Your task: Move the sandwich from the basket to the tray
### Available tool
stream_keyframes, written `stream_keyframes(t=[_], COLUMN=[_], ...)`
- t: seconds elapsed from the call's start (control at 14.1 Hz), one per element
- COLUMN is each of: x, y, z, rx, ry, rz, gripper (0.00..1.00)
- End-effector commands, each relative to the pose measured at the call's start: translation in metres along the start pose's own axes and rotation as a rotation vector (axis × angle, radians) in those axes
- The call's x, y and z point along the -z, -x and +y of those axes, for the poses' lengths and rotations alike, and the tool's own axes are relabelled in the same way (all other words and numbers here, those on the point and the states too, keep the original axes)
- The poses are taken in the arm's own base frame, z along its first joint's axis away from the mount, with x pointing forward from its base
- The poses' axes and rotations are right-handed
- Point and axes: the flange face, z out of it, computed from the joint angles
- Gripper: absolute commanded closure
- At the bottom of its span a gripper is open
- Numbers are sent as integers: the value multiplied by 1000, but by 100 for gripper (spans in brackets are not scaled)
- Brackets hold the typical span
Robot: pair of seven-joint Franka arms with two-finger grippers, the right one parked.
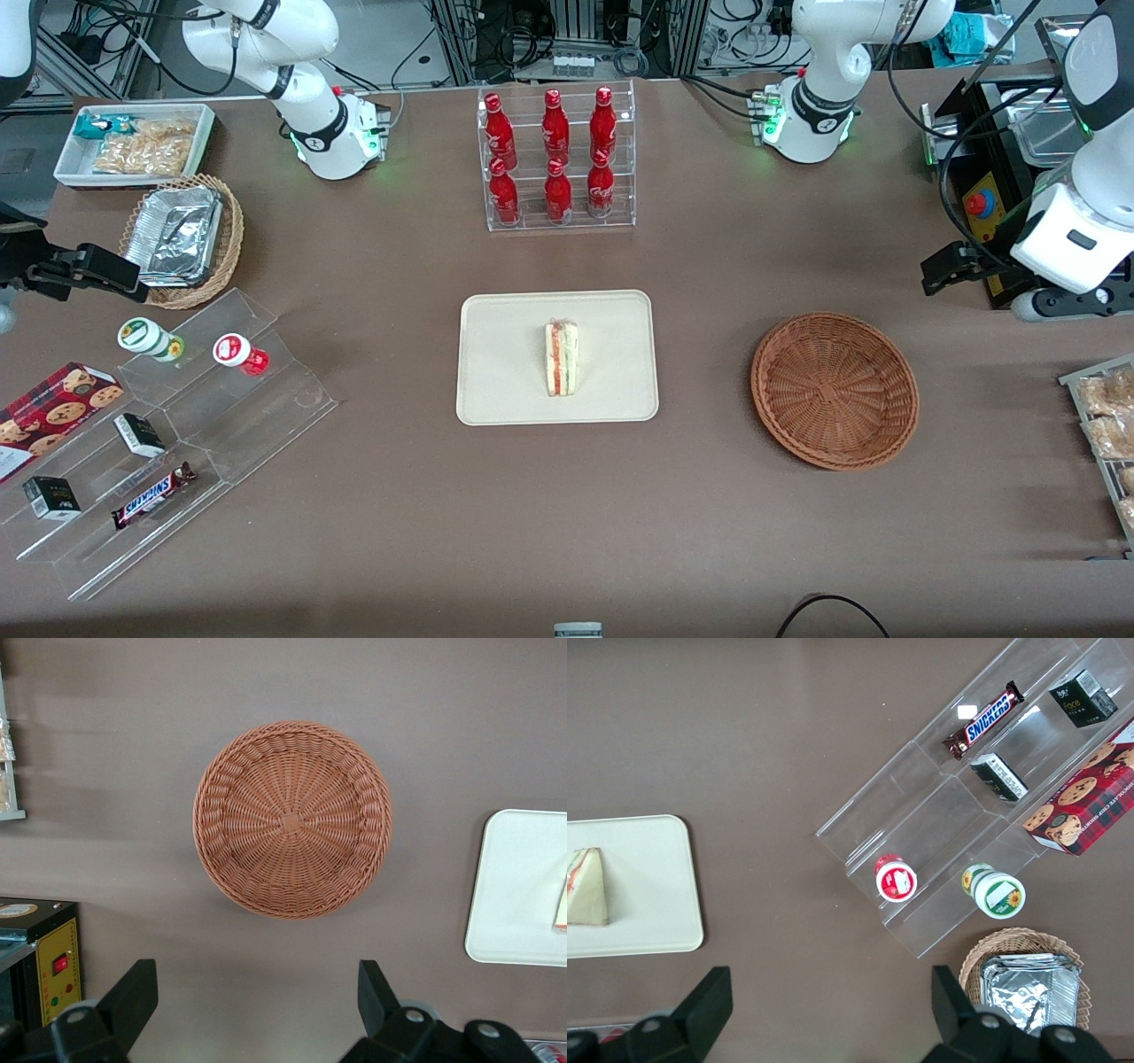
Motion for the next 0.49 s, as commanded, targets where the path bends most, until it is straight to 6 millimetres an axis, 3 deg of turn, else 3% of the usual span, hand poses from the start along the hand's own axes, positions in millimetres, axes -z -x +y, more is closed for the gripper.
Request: stream_keyframes(t=[0.0,0.21,0.28,0.42], x=[16,34,33,32], y=[5,37,41,42], z=[-1,-13,-27,-28], rx=[1,6,29,29], ry=[8,-5,-3,-5], rz=[4,-45,-41,-38], gripper=[0,0,0,0])
